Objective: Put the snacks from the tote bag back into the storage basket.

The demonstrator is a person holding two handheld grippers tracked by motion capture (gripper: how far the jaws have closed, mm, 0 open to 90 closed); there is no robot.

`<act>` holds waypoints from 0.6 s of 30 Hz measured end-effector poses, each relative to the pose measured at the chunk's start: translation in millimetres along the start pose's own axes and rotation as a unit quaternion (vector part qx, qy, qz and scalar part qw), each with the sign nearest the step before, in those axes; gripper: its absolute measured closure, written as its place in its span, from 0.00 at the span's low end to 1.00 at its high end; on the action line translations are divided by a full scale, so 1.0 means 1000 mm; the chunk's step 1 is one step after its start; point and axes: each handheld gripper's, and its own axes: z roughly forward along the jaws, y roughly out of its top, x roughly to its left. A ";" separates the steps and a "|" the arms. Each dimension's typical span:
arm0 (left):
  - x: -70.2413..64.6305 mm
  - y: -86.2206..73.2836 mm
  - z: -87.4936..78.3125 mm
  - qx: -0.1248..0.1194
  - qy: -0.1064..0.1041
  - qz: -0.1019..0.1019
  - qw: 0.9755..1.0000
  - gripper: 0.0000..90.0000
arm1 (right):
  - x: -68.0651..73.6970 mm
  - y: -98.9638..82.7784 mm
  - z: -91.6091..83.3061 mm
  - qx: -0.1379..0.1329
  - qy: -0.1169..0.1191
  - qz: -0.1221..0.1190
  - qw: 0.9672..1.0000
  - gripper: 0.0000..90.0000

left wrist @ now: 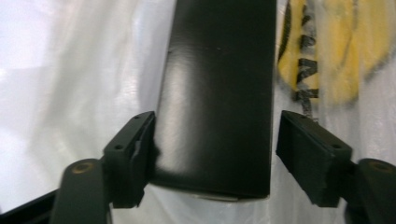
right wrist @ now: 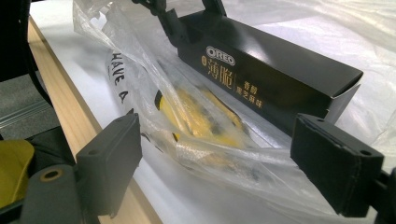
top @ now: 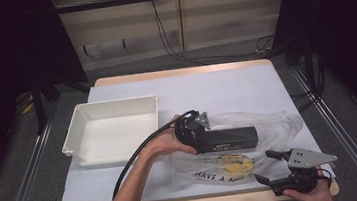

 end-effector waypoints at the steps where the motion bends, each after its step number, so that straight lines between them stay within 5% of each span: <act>1: 0.000 0.000 0.001 0.004 -0.002 0.004 1.000 0.31 | 0.000 0.000 0.000 -0.001 0.000 -0.001 1.000 0.18; 7: -0.005 0.005 0.009 0.007 -0.004 0.003 1.000 0.32 | -0.001 0.000 0.000 0.000 0.001 0.001 1.000 0.18; 13: -0.012 0.012 0.003 -0.009 0.005 0.017 1.000 0.33 | -0.001 0.000 0.001 0.000 0.003 0.000 1.000 0.18; 15: -0.012 0.013 0.003 0.003 0.005 0.031 0.999 0.37 | 0.000 0.000 0.000 0.001 0.002 -0.001 1.000 0.18; 17: -0.011 0.011 0.004 -0.003 0.000 0.009 1.000 0.40 | 0.000 0.000 0.000 -0.001 0.000 -0.002 1.000 0.18; 18: -0.010 0.011 0.005 0.004 -0.001 0.016 1.000 0.43 | 0.001 0.000 0.000 -0.002 0.001 0.001 1.000 0.18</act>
